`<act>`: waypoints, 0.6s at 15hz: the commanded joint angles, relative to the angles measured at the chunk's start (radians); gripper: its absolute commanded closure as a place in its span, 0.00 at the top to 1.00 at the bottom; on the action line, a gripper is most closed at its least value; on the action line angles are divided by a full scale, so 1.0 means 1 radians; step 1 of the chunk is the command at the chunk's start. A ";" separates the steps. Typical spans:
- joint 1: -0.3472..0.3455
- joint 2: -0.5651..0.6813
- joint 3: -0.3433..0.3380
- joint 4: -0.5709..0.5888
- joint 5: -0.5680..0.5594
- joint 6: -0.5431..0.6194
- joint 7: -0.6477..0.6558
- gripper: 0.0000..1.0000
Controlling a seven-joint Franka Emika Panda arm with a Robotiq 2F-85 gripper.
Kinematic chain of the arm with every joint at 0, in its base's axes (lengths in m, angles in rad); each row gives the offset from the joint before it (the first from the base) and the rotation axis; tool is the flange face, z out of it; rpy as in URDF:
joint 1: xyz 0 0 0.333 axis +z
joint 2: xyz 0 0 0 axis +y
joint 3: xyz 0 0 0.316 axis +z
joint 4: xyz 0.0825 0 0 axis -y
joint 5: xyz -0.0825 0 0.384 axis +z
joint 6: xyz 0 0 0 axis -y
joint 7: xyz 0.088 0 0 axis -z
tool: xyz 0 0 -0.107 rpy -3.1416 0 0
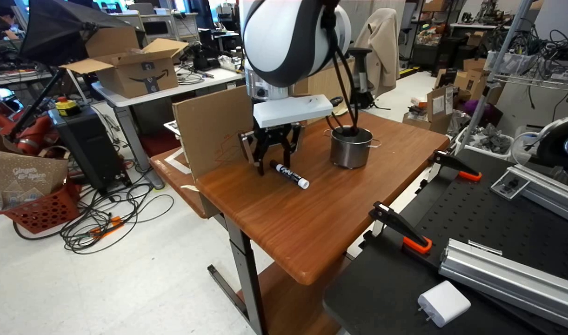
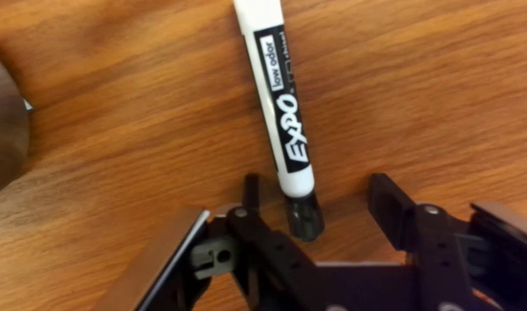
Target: Put the marker in the pot
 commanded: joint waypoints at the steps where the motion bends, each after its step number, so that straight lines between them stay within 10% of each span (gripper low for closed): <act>1: 0.018 0.020 -0.018 0.031 0.013 -0.003 0.005 0.36; 6: 0.012 -0.002 -0.013 0.025 0.022 0.000 0.002 0.00; 9: 0.009 -0.030 -0.011 0.010 0.025 0.012 -0.001 0.05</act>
